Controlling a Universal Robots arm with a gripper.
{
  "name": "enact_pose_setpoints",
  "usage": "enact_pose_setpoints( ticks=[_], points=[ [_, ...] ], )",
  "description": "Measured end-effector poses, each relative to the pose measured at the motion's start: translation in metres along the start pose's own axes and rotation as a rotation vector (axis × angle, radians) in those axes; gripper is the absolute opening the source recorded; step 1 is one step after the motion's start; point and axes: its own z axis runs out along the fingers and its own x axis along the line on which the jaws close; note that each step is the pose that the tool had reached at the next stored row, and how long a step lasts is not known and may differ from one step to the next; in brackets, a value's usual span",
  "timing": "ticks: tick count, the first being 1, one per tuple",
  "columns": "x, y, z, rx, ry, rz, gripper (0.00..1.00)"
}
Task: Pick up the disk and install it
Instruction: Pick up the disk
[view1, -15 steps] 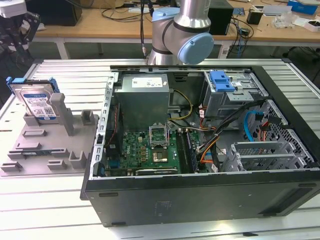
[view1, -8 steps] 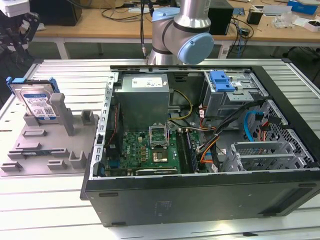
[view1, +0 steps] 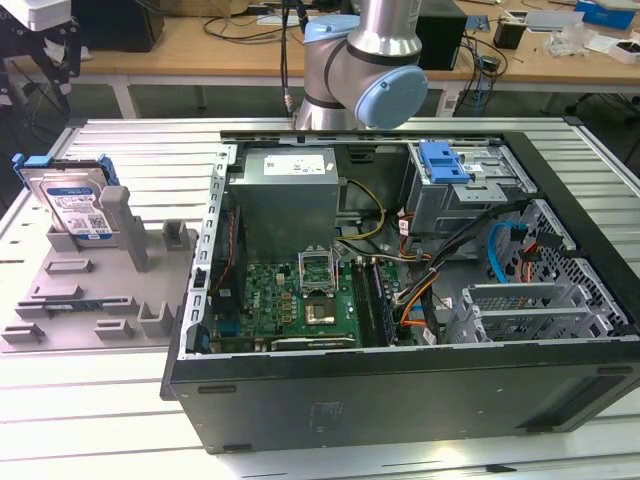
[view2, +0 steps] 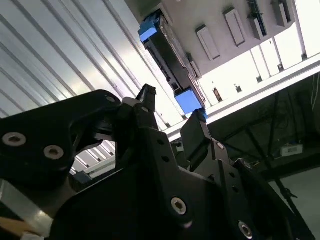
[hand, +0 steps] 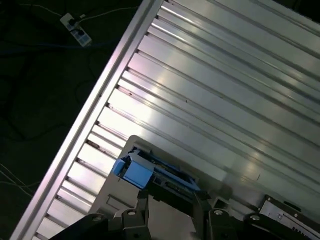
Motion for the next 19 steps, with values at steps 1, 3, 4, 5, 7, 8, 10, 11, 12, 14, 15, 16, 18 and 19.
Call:
enact_pose_setpoints(
  ticks=[1,3,4,5,7,8,10,11,12,14,15,16,18,19],
  points=[
    [0.0,0.0,0.0001,0.0003,0.0009,-0.018,0.48],
    [0.0,0.0,0.0003,0.0012,0.004,-0.073,0.48],
    [0.0,0.0,0.0004,0.0015,0.0052,-0.094,0.48],
    [-0.0001,0.0,0.0005,0.0019,0.0061,-0.113,0.48],
    [0.0,0.0,0.0007,0.0026,0.0084,-0.155,0.48],
    [0.0,0.0,0.0009,0.0031,0.0101,-0.185,0.48],
    [-0.0001,0.0,0.001,0.0037,0.0122,-0.224,0.48],
    [-0.0001,0.0,0.0011,0.0041,0.0134,-0.247,0.48],
    [-0.0001,0.0,0.0012,0.0044,0.0145,-0.266,0.48],
    [-0.0001,0.0,0.0013,0.0053,0.0173,-0.319,0.48],
    [-0.0001,0.0,0.0014,0.0056,0.0182,-0.337,0.48],
    [-0.0001,0.0,0.0014,0.0061,0.02,-0.369,0.48],
    [0.0001,0.0003,0.0014,0.0065,0.0208,-0.384,0.48],
    [0.0002,0.0002,0.0014,0.0065,0.021,-0.385,0.48]
  ],
)
